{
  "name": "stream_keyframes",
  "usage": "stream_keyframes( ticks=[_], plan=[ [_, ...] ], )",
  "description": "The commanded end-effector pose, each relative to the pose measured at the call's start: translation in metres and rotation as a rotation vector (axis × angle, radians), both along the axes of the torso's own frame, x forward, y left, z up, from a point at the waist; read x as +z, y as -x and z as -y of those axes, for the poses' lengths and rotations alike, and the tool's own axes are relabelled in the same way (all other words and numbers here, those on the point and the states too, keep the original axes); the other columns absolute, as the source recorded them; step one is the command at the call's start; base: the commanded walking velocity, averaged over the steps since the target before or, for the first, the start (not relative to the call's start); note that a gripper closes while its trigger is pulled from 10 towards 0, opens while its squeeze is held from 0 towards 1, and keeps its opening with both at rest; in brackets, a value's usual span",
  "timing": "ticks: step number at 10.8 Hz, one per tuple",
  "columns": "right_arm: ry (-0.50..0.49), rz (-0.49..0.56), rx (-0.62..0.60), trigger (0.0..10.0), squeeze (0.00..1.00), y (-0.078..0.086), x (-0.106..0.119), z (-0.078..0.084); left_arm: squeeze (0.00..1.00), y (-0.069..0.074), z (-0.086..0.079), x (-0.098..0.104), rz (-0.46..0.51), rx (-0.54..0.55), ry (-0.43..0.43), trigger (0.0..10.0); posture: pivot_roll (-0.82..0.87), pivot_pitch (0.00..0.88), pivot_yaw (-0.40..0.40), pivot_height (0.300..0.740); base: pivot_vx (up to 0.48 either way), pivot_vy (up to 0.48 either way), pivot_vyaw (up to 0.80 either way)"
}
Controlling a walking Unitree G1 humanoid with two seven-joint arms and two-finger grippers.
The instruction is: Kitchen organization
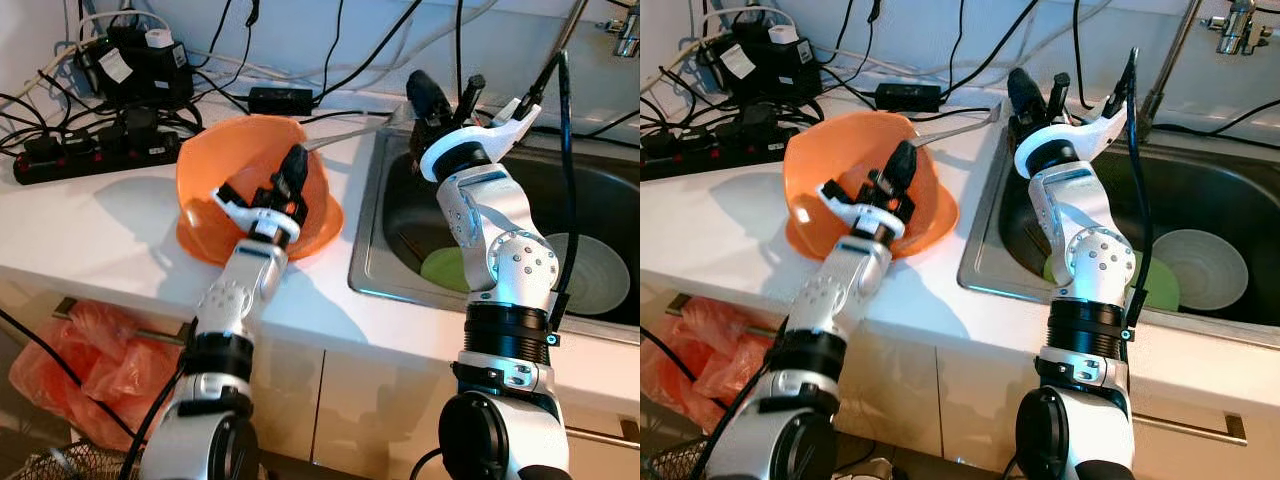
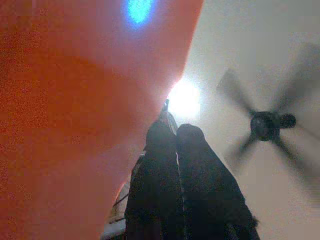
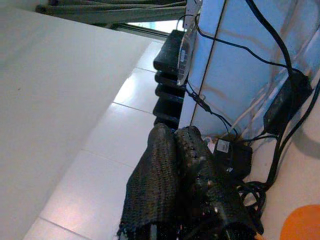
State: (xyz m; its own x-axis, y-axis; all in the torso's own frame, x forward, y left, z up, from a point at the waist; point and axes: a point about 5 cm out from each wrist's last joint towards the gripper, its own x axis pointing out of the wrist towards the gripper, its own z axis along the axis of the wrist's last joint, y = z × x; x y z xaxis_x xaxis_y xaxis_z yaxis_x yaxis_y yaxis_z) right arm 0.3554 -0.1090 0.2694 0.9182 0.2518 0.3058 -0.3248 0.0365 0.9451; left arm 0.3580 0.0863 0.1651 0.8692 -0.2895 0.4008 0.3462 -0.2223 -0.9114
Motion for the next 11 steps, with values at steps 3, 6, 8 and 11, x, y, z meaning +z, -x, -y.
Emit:
stream_keyframes(
  ticks=[3, 6, 8, 11],
  plan=[
    [-0.061, 0.062, 0.01, 0.0, 0.0, 0.006, 0.012, -0.007, 0.0, -0.005, 0.109, 0.133, -0.008, -0.062, -0.054, 10.0, 0.02, 0.12, 0.033, 0.723, 0.0, 0.0, 0.0],
    [-0.061, 0.062, 0.01, 0.0, 0.0, 0.006, 0.012, -0.007, 0.0, -0.005, 0.109, 0.133, -0.008, -0.062, -0.054, 10.0, 0.02, 0.12, 0.033, 0.723, 0.0, 0.0, 0.0],
    [-0.061, 0.061, 0.009, 0.0, 0.0, 0.006, 0.012, -0.007, 0.0, -0.005, 0.109, 0.132, -0.01, -0.062, -0.055, 10.0, 0.02, 0.0, 0.0, 0.723, 0.0, 0.0, 0.0],
    [-0.058, 0.011, -0.005, 0.0, 0.0, 0.002, -0.005, -0.002, 1.0, -0.023, 0.002, 0.108, 0.207, 0.345, -0.646, 10.0, 0.06, 0.0, 0.0, 0.723, 0.0, 0.0, 0.0]
  ],
)
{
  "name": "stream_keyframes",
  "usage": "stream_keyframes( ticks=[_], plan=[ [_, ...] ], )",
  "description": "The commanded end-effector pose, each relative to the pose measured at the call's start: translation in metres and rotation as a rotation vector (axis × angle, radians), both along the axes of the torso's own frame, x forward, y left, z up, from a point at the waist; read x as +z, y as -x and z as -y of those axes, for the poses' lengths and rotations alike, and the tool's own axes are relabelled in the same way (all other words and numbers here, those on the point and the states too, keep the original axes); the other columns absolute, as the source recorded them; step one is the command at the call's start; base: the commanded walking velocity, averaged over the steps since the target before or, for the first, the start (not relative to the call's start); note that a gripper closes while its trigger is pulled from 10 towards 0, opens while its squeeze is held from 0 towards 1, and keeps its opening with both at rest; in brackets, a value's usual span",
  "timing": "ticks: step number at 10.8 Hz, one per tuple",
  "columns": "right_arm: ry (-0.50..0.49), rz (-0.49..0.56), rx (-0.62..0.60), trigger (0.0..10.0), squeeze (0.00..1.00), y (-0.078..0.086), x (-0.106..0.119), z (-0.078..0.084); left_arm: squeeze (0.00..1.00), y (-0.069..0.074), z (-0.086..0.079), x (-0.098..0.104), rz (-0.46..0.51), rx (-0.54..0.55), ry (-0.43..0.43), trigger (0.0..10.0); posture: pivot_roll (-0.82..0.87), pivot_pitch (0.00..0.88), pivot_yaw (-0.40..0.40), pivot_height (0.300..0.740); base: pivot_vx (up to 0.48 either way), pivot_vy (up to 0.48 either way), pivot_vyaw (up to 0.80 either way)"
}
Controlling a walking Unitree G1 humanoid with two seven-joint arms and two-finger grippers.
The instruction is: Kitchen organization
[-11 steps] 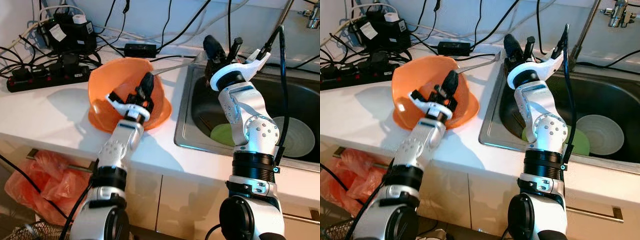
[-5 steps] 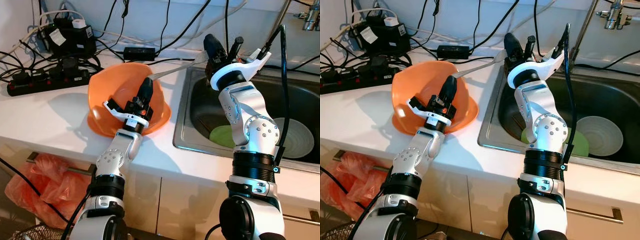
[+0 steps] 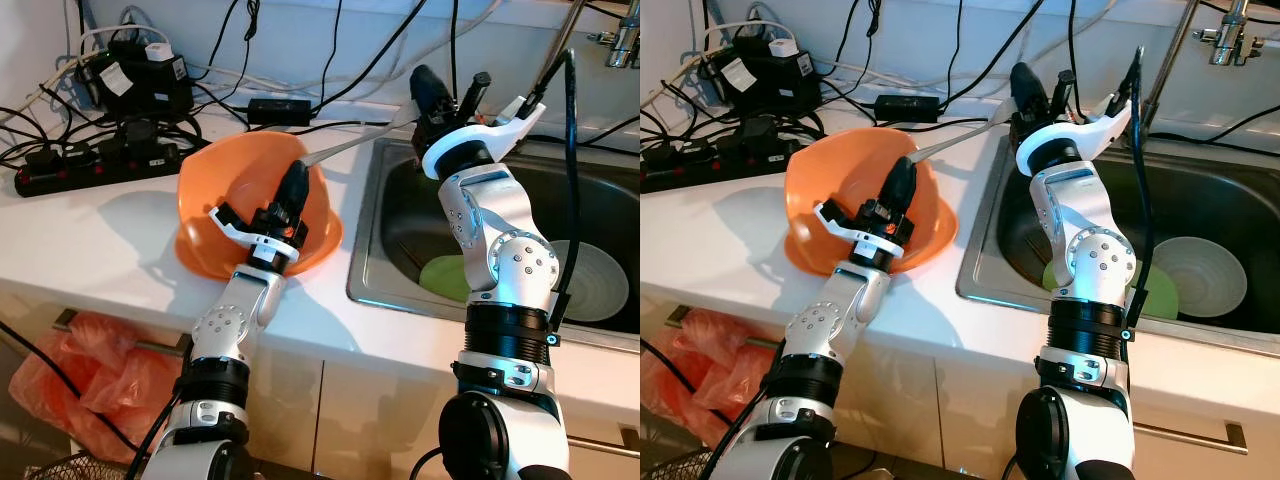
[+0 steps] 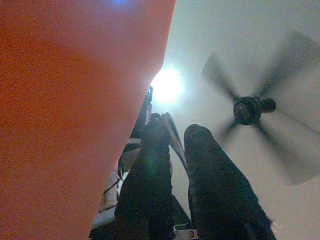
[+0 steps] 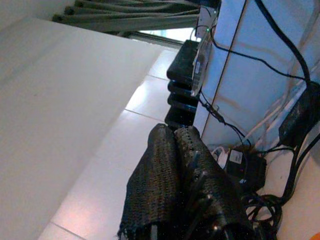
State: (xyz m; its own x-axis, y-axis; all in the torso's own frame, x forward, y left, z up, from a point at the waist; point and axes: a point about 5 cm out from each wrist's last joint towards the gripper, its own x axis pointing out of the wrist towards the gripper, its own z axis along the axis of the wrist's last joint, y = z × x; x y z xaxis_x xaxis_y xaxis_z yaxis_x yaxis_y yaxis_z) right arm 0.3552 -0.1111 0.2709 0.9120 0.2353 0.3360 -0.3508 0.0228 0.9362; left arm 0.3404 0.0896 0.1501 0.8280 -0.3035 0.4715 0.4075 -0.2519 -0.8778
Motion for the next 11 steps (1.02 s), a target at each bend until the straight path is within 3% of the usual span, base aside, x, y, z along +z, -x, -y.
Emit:
stream_keyframes(
  ticks=[1, 3, 4, 5, 6, 7, 11],
  plan=[
    [-0.039, -0.019, 0.006, 0.0, 0.0, 0.0016, -0.0074, -0.0046, 1.0, -0.0403, 0.0076, 0.1239, 0.141, 0.396, -0.648, 10.0, 0.06, 0.0, 0.0, 0.723, 0.0, 0.0, 0.0],
    [-0.038, -0.021, 0.006, 0.0, 0.0, 0.0011, -0.0078, -0.0046, 1.0, -0.0404, 0.0078, 0.1248, 0.14, 0.4, -0.649, 10.0, 0.06, 0.0, 0.0, 0.723, 0.0, 0.0, 0.0],
    [-0.039, -0.021, 0.005, 0.0, 0.0, 0.0008, -0.008, -0.0044, 0.74, -0.04, 0.0074, 0.1261, 0.152, 0.408, -0.658, 10.0, 0.06, 0.0, 0.0, 0.723, 0.0, 0.0, 0.0],
    [-0.04, -0.021, 0.002, 0.0, 0.0, 0.0002, -0.0084, -0.0039, 0.0, -0.0396, 0.0061, 0.1283, 0.165, 0.426, -0.679, 10.0, 0.06, 0.0, 0.0, 0.723, 0.0, 0.0, 0.0],
    [-0.042, -0.02, -0.002, 0.0, 0.0, -0.0003, -0.0085, -0.0033, 0.0, -0.0395, 0.0036, 0.1306, 0.184, 0.45, -0.715, 10.0, 0.06, 0.0, 0.0, 0.723, 0.0, 0.0, 0.0],
    [-0.042, -0.02, -0.004, 0.0, 0.0, -0.0003, -0.0085, -0.0029, 0.0, -0.0393, 0.0013, 0.1317, 0.198, 0.468, -0.755, 10.0, 0.06, 0.122, 0.017, 0.723, 0.0, 0.0, 0.0],
    [-0.042, -0.02, -0.004, 0.0, 0.0, -0.0003, -0.0085, -0.0029, 0.0, -0.0393, 0.0013, 0.1317, 0.198, 0.468, -0.755, 10.0, 0.06, 0.122, 0.017, 0.723, 0.0, 0.0, 0.0]
  ],
)
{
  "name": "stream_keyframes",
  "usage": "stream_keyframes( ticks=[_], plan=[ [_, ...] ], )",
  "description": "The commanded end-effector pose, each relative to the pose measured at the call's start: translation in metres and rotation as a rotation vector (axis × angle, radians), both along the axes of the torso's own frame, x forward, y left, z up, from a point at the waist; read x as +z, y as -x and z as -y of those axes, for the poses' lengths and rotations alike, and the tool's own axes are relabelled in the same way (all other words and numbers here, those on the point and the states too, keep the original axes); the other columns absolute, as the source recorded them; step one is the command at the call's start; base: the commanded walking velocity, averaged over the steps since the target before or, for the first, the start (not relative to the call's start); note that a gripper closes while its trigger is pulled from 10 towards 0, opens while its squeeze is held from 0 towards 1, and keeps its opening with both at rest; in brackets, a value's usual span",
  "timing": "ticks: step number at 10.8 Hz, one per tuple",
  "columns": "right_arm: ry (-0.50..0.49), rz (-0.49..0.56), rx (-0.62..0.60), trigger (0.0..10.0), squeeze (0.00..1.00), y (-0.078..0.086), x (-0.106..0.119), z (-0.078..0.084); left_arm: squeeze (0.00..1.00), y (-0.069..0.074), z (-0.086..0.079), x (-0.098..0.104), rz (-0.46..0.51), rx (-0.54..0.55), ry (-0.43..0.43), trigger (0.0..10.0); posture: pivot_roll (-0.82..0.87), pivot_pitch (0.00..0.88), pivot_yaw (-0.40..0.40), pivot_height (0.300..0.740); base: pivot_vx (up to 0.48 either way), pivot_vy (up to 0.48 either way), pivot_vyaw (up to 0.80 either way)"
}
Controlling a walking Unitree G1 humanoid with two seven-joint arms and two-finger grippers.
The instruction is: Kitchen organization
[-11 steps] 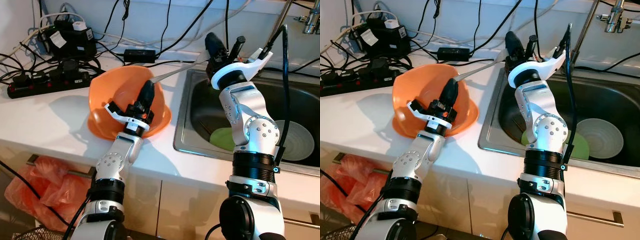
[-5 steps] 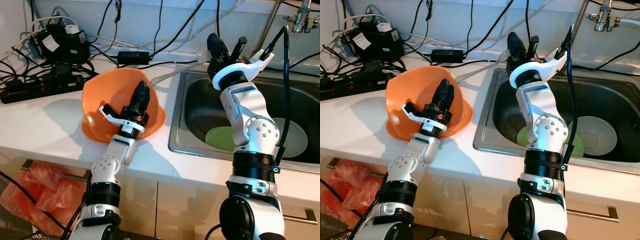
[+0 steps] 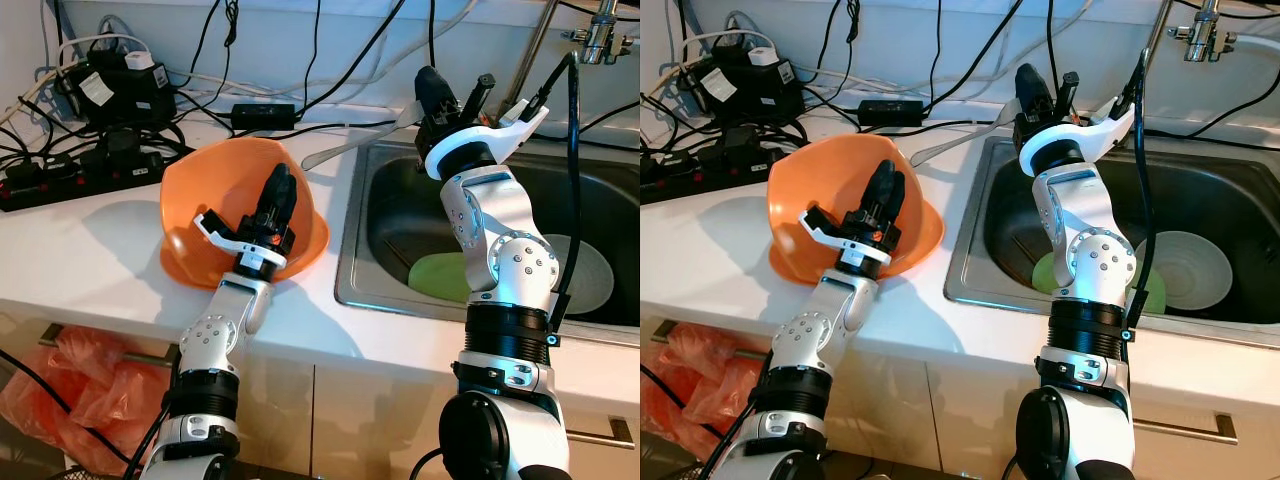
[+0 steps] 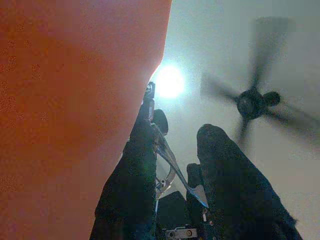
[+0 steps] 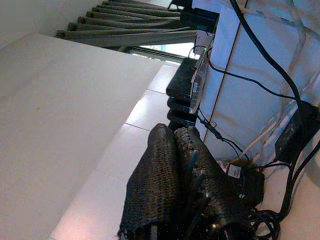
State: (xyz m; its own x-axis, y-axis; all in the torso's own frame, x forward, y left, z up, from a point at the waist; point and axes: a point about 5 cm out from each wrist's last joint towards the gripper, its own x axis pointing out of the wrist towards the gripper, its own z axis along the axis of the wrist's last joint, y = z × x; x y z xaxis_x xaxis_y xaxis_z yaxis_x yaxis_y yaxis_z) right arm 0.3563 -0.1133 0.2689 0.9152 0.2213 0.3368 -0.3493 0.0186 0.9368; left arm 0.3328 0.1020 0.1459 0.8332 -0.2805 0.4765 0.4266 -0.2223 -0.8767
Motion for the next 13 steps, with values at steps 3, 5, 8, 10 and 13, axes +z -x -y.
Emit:
stream_keyframes(
  ticks=[3, 5, 8, 10, 13],
  plan=[
    [-0.034, -0.018, 0.008, 0.0, 0.0, 0.0008, -0.0066, -0.0051, 0.0, -0.0469, 0.0137, 0.136, 0.177, 0.435, -0.738, 10.0, 0.06, 0.122, 0.017, 0.723, 0.0, 0.0, 0.0],
    [-0.034, -0.018, 0.008, 0.0, 0.0, 0.0008, -0.0066, -0.0051, 0.0, -0.0469, 0.0137, 0.136, 0.177, 0.435, -0.738, 10.0, 0.06, 0.122, 0.017, 0.723, 0.0, 0.0, 0.0],
    [-0.034, -0.018, 0.008, 0.0, 0.0, 0.0008, -0.0066, -0.0051, 0.0, -0.0469, 0.0137, 0.136, 0.177, 0.435, -0.738, 10.0, 0.06, 0.122, 0.017, 0.723, 0.0, 0.0, 0.0],
    [-0.034, -0.018, 0.008, 0.0, 0.0, 0.0008, -0.0066, -0.0051, 0.0, -0.0469, 0.0137, 0.136, 0.177, 0.435, -0.738, 10.0, 0.06, 0.122, 0.017, 0.723, 0.0, 0.0, 0.0],
    [-0.034, -0.018, 0.008, 0.0, 0.0, 0.0008, -0.0066, -0.0051, 0.0, -0.0469, 0.0137, 0.136, 0.177, 0.435, -0.738, 10.0, 0.06, 0.122, 0.017, 0.723, 0.0, 0.0, 0.0]
  ],
)
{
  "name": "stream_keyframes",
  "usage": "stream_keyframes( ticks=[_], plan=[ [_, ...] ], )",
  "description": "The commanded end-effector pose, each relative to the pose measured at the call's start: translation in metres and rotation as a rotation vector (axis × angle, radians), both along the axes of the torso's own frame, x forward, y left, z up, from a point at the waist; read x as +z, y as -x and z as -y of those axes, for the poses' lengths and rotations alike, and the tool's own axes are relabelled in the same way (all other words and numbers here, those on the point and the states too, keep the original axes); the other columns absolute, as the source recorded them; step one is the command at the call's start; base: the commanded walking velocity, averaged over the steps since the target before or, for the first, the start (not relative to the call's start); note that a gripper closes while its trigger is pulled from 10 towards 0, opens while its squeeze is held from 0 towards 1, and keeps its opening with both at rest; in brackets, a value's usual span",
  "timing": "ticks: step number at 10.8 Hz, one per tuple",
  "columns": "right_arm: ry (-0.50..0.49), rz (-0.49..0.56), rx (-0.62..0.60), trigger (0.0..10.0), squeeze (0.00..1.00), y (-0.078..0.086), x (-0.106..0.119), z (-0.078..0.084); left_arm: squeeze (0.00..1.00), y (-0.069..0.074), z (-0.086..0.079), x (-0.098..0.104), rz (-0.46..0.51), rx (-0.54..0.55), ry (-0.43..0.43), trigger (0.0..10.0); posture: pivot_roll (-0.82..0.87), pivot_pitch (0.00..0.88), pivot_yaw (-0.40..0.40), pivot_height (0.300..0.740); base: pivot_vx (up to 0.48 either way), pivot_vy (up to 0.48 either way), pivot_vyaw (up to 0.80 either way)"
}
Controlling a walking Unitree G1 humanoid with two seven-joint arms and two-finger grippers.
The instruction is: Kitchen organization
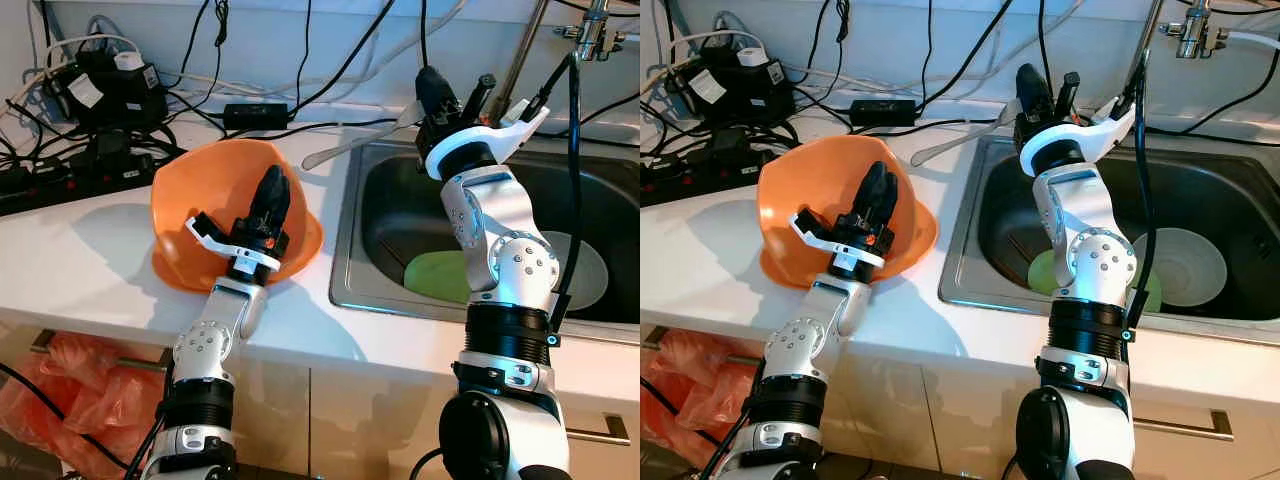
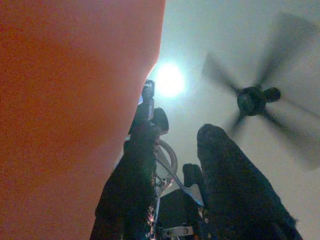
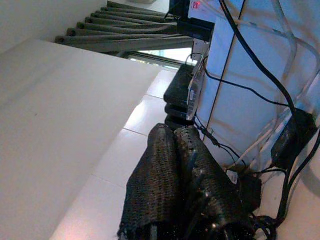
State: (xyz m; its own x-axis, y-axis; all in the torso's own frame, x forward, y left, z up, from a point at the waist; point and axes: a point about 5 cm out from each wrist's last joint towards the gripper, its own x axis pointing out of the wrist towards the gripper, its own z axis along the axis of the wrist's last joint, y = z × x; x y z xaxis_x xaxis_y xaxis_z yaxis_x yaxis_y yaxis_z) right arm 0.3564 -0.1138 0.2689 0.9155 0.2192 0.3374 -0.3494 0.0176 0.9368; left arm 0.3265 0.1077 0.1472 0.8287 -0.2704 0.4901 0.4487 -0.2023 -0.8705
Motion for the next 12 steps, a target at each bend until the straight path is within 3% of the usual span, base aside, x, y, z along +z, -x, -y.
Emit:
stream_keyframes(
  ticks=[1, 4, 5, 6, 7, 10, 12],
  plan=[
    [-0.032, -0.019, 0.01, 0.0, 0.0, 0.001, -0.007, -0.006, 0.0, -0.053, 0.019, 0.135, 0.153, 0.423, -0.722, 10.0, 0.06, 0.122, 0.017, 0.723, 0.0, 0.0, 0.0],
    [-0.032, -0.019, 0.01, 0.0, 0.0, 0.001, -0.007, -0.006, 0.0, -0.053, 0.019, 0.135, 0.153, 0.423, -0.722, 10.0, 0.06, 0.122, 0.017, 0.723, 0.0, 0.0, 0.0],
    [0.144, -0.044, -0.109, 10.0, 0.0, -0.007, -0.02, 0.018, 0.0, -0.054, -0.013, 0.119, 0.133, 0.552, -1.025, 10.0, 0.07, 0.0, 0.0, 0.723, 0.0, 0.0, 0.0],
    [0.375, -0.075, -0.242, 10.0, 0.0, -0.013, -0.034, 0.05, 0.0, -0.05, -0.049, 0.099, 0.08, 0.671, -1.32, 10.0, 0.07, 0.0, 0.0, 0.723, 0.0, 0.0, 0.0],
    [0.422, -0.085, -0.273, 10.0, 0.0, -0.014, -0.037, 0.059, 0.0, -0.049, -0.056, 0.096, 0.063, 0.696, -1.373, 10.0, 0.07, 0.0, 0.0, 0.723, 0.0, 0.0, 0.0],
    [0.435, -0.074, -0.281, 10.0, 0.0, -0.016, -0.036, 0.061, 0.0, -0.048, -0.057, 0.11, 0.089, 0.724, -1.348, 10.0, 0.07, 0.0, 0.0, 0.723, 0.0, 0.0, 0.0],
    [0.445, -0.069, -0.289, 10.0, 0.0, -0.018, -0.037, 0.062, 0.0, -0.046, -0.054, 0.12, 0.142, 0.745, -1.376, 10.0, 0.07, 0.0, 0.0, 0.723, 0.0, 0.0, 0.0]
  ],
)
